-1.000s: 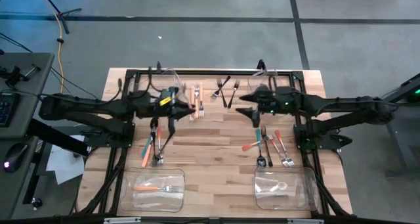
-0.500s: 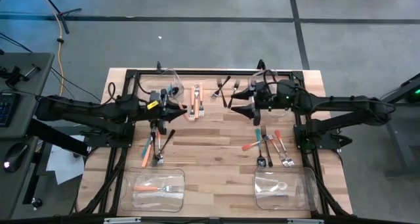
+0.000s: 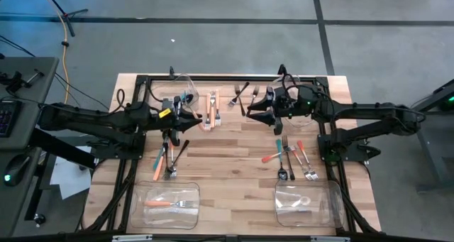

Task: Sort silverware by color (type)
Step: Put the light orange fork into the bottom left transparent bin

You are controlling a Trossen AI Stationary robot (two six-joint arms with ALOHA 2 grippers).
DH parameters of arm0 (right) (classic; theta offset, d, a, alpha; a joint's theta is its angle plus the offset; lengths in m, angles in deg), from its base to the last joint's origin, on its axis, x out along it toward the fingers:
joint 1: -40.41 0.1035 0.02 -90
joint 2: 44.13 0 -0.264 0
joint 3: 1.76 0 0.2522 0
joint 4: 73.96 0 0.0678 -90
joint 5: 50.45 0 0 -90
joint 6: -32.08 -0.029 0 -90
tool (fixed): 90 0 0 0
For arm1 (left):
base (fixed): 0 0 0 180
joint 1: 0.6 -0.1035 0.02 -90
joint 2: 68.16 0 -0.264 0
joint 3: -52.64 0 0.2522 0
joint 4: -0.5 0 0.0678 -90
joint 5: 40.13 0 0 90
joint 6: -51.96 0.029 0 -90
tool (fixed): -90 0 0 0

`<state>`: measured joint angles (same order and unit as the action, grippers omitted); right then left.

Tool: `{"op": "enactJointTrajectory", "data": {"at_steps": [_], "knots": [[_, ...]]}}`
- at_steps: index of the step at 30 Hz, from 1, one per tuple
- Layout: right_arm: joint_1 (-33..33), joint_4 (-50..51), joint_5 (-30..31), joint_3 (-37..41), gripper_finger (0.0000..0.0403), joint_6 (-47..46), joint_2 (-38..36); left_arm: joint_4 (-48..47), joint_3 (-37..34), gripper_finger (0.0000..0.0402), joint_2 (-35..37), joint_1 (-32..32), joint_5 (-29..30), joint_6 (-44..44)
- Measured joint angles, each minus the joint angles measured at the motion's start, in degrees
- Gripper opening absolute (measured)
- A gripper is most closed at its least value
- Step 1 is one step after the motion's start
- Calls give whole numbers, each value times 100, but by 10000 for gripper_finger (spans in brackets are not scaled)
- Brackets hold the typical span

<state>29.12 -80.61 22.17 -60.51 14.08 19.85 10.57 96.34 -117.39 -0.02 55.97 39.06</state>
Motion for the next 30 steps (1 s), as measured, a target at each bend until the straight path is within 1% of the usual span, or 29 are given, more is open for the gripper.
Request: {"op": "enactJointTrajectory", "data": {"at_steps": [3, 4, 5, 8, 12, 20, 24, 25, 27, 30], "knots": [[-9, 27, -95, 0, 45, 27, 0, 0, 0, 40, 0, 0, 1, 5], [-34, 19, -167, 0, 23, 36, 0, 0, 0, 40, -2, 0, -2, 7], [-58, 8, -264, 0, 14, 25, 0, 0, 0, 40, -2, 0, -2, 7], [-87, 22, -387, 0, 25, -119, 0, 0, 0, 40, -2, -2, -105, 7], [-87, 39, -431, 0, 5, -106, 0, 0, 0, 40, -2, -2, -146, 7], [-87, 48, -454, 0, 2, -72, 0, -4, 0, 40, -2, -2, -163, 106], [-88, 190, -388, 0, 1, 48, 0, -120, 16, 40, 2, -2, -503, 240], [-97, 221, -363, 0, 0, 50, 0, -329, 93, 40, 22, 0, -623, 166], [-111, 277, -355, 0, 0, 50, 0, -1190, 463, 40, 37, 39, -906, -16], [-111, 355, -272, 0, 0, 144, 0, -3255, 1283, 40, 7, 261, -1116, -97]]}}
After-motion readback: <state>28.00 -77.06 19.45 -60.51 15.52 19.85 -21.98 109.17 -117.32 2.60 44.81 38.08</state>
